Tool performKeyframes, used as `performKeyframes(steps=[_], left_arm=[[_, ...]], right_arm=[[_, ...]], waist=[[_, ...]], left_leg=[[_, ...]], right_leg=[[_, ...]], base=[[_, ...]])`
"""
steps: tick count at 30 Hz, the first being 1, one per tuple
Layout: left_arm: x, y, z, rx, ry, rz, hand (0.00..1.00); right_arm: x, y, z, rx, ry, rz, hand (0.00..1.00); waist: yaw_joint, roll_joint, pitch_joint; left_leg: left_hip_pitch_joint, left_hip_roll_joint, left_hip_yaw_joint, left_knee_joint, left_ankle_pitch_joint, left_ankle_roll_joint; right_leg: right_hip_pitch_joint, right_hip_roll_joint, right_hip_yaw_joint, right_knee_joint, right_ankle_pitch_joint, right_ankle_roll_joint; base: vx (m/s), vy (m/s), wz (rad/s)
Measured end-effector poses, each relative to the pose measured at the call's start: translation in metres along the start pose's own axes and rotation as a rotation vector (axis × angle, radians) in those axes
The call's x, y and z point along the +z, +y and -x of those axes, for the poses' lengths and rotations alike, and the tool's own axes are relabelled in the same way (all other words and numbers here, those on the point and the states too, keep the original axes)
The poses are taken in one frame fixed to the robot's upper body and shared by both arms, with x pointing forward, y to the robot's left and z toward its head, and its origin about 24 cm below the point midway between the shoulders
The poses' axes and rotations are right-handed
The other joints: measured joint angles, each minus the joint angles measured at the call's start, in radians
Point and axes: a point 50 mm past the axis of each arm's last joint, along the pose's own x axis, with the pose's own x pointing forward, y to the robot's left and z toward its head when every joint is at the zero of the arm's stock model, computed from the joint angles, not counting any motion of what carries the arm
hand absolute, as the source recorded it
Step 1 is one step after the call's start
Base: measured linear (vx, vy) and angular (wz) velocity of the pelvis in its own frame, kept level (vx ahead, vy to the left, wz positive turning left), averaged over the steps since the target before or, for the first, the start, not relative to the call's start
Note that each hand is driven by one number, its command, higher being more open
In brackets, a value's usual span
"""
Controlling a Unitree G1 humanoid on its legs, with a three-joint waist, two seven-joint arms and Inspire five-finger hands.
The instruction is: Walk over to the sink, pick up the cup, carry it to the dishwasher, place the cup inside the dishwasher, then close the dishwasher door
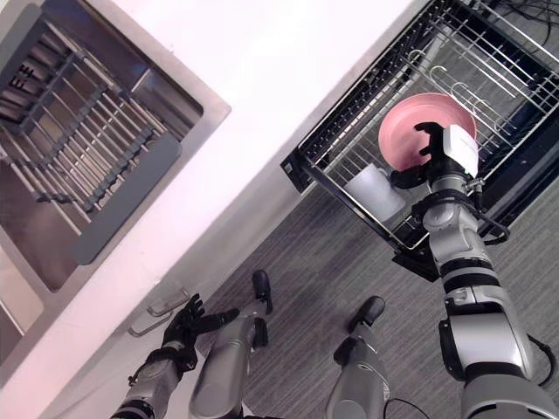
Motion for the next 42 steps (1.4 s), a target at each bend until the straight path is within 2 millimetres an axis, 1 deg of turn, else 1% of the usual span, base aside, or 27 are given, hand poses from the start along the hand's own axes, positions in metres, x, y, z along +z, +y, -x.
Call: performKeyframes(steps=[3, 4, 5, 7, 9, 11, 12, 15, 18, 19, 20, 22, 23, 24, 25, 27, 28, 29, 30, 31, 32, 34, 35, 37, 38, 39, 42], left_arm=[[-0.003, 0.001, 0.003, -0.001, -0.002, 0.005, 1.0], [-0.007, 0.002, 0.005, 0.002, 0.007, 0.006, 1.0], [-0.009, 0.002, 0.006, 0.004, 0.012, 0.006, 1.0], [-0.018, 0.007, 0.011, 0.019, 0.04, 0.003, 1.0], [-0.025, 0.011, 0.015, 0.032, 0.061, -0.001, 1.0], [-0.034, 0.016, 0.021, 0.048, 0.087, -0.01, 1.0], [-0.036, 0.017, 0.021, 0.051, 0.096, -0.011, 1.0], [-0.047, 0.022, 0.027, 0.066, 0.141, -0.032, 1.0], [-0.059, 0.026, 0.034, 0.08, 0.196, -0.014, 1.0], [-0.065, 0.026, 0.037, 0.084, 0.217, -0.001, 1.0], [-0.068, 0.027, 0.04, 0.089, 0.225, 0.003, 1.0], [-0.081, 0.032, 0.051, 0.103, 0.258, -0.007, 1.0], [-0.084, 0.033, 0.053, 0.107, 0.266, -0.006, 1.0], [-0.089, 0.036, 0.057, 0.115, 0.279, -0.005, 1.0], [-0.09, 0.037, 0.058, 0.117, 0.286, -0.009, 1.0], [-0.089, 0.038, 0.058, 0.117, 0.285, -0.019, 1.0], [-0.088, 0.039, 0.057, 0.112, 0.283, -0.027, 1.0], [-0.085, 0.032, 0.053, 0.088, 0.274, -0.028, 1.0], [-0.085, 0.029, 0.052, 0.081, 0.27, -0.028, 1.0], [-0.083, 0.024, 0.05, 0.069, 0.258, -0.012, 1.0], [-0.085, 0.019, 0.05, 0.064, 0.256, 0.004, 1.0], [-0.088, 0.016, 0.051, 0.054, 0.267, -0.002, 1.0], [-0.09, 0.011, 0.052, 0.054, 0.265, 0.014, 1.0], [-0.087, 0.009, 0.051, 0.05, 0.243, 0.017, 1.0], [-0.083, 0.008, 0.048, 0.041, 0.228, 0.017, 1.0], [-0.083, 0.007, 0.048, 0.039, 0.227, 0.02, 1.0], [-0.082, 0.004, 0.047, 0.031, 0.231, 0.066, 1.0]], right_arm=[[0.016, -0.02, -0.002, -0.106, -0.071, -0.063, 1.0], [0.025, -0.033, -0.003, -0.169, -0.112, -0.102, 1.0], [0.029, -0.04, -0.002, -0.2, -0.131, -0.119, 1.0], [0.035, -0.056, 0.006, -0.277, -0.189, -0.182, 1.0], [0.037, -0.059, 0.012, -0.294, -0.22, -0.219, 1.0], [0.033, -0.057, 0.021, -0.304, -0.233, -0.28, 1.0], [0.03, -0.055, 0.023, -0.305, -0.227, -0.287, 1.0], [0.002, -0.047, 0.034, -0.295, -0.139, -0.287, 1.0], [-0.03, -0.047, 0.044, -0.312, -0.006, -0.335, 1.0], [-0.053, -0.048, 0.052, -0.326, 0.087, -0.362, 1.0], [-0.064, -0.048, 0.056, -0.333, 0.135, -0.379, 1.0], [-0.109, -0.049, 0.076, -0.375, 0.328, -0.483, 1.0], [-0.118, -0.049, 0.081, -0.386, 0.368, -0.513, 1.0], [-0.131, -0.05, 0.088, -0.409, 0.431, -0.569, 1.0], [-0.14, -0.052, 0.093, -0.436, 0.475, -0.617, 0.0], [-0.15, -0.051, 0.097, -0.473, 0.533, -0.73, 0.0], [-0.153, -0.05, 0.096, -0.484, 0.556, -0.782, 0.0], [-0.156, -0.055, 0.092, -0.519, 0.582, -0.874, 0.0], [-0.157, -0.057, 0.09, -0.529, 0.585, -0.892, 0.0], [-0.156, -0.06, 0.086, -0.556, 0.59, -0.957, 0.0], [-0.149, -0.059, 0.077, -0.562, 0.577, -1.035, 0.0], [-0.142, -0.056, 0.07, -0.545, 0.566, -1.073, 0.0], [-0.135, -0.054, 0.064, -0.525, 0.549, -1.114, 0.0], [-0.126, -0.051, 0.056, -0.491, 0.524, -1.133, 0.0], [-0.113, -0.054, 0.045, -0.465, 0.472, -1.196, 0.0], [-0.107, -0.055, 0.04, -0.449, 0.448, -1.204, 0.0], [-0.08, -0.066, 0.02, -0.371, 0.329, -1.198, 0.0]], waist=[[-0.009, 0.0, 0.0], [-0.02, -0.001, 0.0], [-0.023, -0.002, 0.0], [-0.029, -0.013, -0.004], [-0.038, -0.028, -0.012], [-0.052, -0.058, -0.031], [-0.057, -0.064, -0.035], [-0.064, -0.095, -0.075], [-0.077, -0.105, -0.123], [-0.082, -0.106, -0.144], [-0.082, -0.106, -0.16], [-0.089, -0.105, -0.226], [-0.095, -0.105, -0.239], [-0.11, -0.105, -0.253], [-0.122, -0.104, -0.253], [-0.131, -0.101, -0.244], [-0.14, -0.096, -0.234], [-0.149, -0.056, -0.193], [-0.152, -0.047, -0.18], [-0.152, -0.013, -0.136], [-0.151, 0.03, -0.093], [-0.148, 0.06, -0.079], [-0.137, 0.083, -0.069], [-0.124, 0.089, -0.067], [-0.119, 0.1, -0.057], [-0.117, 0.101, -0.057], [-0.104, 0.12, -0.049]], left_leg=[[0.047, 0.006, 0.002, -0.028, 0.0, 0.0], [0.063, 0.006, 0.005, -0.04, 0.0, 0.0], [0.072, 0.006, 0.008, -0.044, 0.0, 0.0], [0.126, 0.006, 0.022, -0.065, 0.001, -0.001], [0.156, 0.007, 0.033, -0.077, 0.001, -0.002], [0.195, 0.01, 0.043, -0.102, 0.005, -0.007], [0.206, 0.011, 0.043, -0.108, 0.005, -0.008], [0.274, 0.014, 0.051, -0.14, 0.008, -0.012], [0.323, 0.012, 0.046, -0.157, 0.009, -0.014], [0.353, 0.013, 0.041, -0.164, 0.009, -0.015], [0.367, 0.013, 0.041, -0.169, 0.009, -0.015], [0.404, 0.01, 0.043, -0.185, 0.009, -0.015], [0.408, 0.008, 0.045, -0.189, 0.009, -0.016], [0.411, 0.0, 0.046, -0.198, 0.011, -0.02], [0.407, -0.008, 0.051, -0.205, 0.015, -0.025], [0.368, -0.022, 0.073, -0.208, 0.028, -0.025], [0.34, -0.031, 0.078, -0.213, 0.038, -0.024], [0.303, -0.032, 0.081, -0.233, 0.068, -0.023], [0.292, -0.031, 0.082, -0.235, 0.073, -0.022], [0.27, -0.029, 0.082, -0.235, 0.09, -0.019], [0.248, -0.021, 0.09, -0.235, 0.104, -0.017], [0.225, -0.02, 0.093, -0.235, 0.114, -0.013], [0.197, -0.021, 0.092, -0.234, 0.124, -0.011], [0.169, -0.026, 0.091, -0.234, 0.132, -0.006], [0.159, -0.033, 0.085, -0.23, 0.136, -0.002], [0.151, -0.037, 0.082, -0.23, 0.138, 0.0], [0.128, -0.061, 0.059, -0.23, 0.146, 0.012]], right_leg=[[0.031, 0.007, 0.001, 0.004, 0.0, 0.0], [0.04, 0.007, 0.002, 0.004, 0.0, 0.0], [0.045, 0.007, 0.002, 0.005, 0.0, 0.0], [0.08, 0.007, 0.01, 0.006, 0.0, 0.0], [0.099, 0.009, 0.014, 0.006, 0.0, 0.0], [0.121, 0.013, 0.016, 0.006, 0.0, 0.0], [0.13, 0.015, 0.016, 0.006, 0.0, 0.0], [0.179, 0.017, 0.016, 0.006, 0.0, 0.0], [0.228, 0.017, 0.011, 0.004, 0.0, 0.0], [0.262, 0.019, 0.007, 0.004, 0.0, 0.001], [0.273, 0.02, 0.007, 0.004, -0.001, 0.001], [0.301, 0.018, 0.004, 0.004, -0.005, 0.007], [0.303, 0.016, 0.003, 0.005, -0.008, 0.011], [0.303, 0.008, 0.002, 0.006, -0.019, 0.026], [0.29, 0.0, 0.004, 0.008, -0.032, 0.043], [0.239, -0.015, 0.02, 0.008, -0.052, 0.065], [0.206, -0.024, 0.025, 0.008, -0.067, 0.078], [0.157, -0.023, 0.03, 0.012, -0.072, 0.077], [0.149, -0.023, 0.03, 0.015, -0.071, 0.076], [0.116, -0.02, 0.035, 0.028, -0.068, 0.068], [0.079, -0.018, 0.051, 0.044, -0.063, 0.058], [0.048, -0.018, 0.058, 0.056, -0.059, 0.052], [0.015, -0.021, 0.062, 0.066, -0.055, 0.047], [-0.017, -0.024, 0.066, 0.076, -0.052, 0.043], [-0.029, -0.032, 0.066, 0.082, -0.051, 0.042], [-0.037, -0.037, 0.066, 0.086, -0.05, 0.042], [-0.049, -0.064, 0.053, 0.097, -0.047, 0.047]], base=[[0.03, 0.013, -0.06], [0.02, 0.013, -0.04], [0.02, 0.018, -0.08], [0.03, 0.012, -0.15], [0.03, 0.0, -0.15], [0.04, -0.012, -0.12], [0.03, -0.016, -0.05], [0.03, -0.017, -0.05], [0.04, -0.014, 0.08], [0.03, -0.015, 0.12], [0.05, -0.022, 0.08], [0.04, -0.019, -0.03], [0.02, -0.023, -0.04], [-0.02, -0.026, -0.1], [-0.04, -0.028, -0.15], [-0.13, -0.035, -0.27], [-0.23, -0.065, -0.18], [-0.17, -0.053, -0.02], [-0.19, -0.032, 0.03], [-0.15, -0.006, -0.06], [-0.19, -0.021, -0.11], [-0.1, -0.025, -0.06], [-0.05, -0.008, 0.03], [-0.04, 0.008, 0.07], [-0.04, 0.026, 0.1], [-0.04, 0.036, 0.17], [-0.02, 0.032, 0.24]])
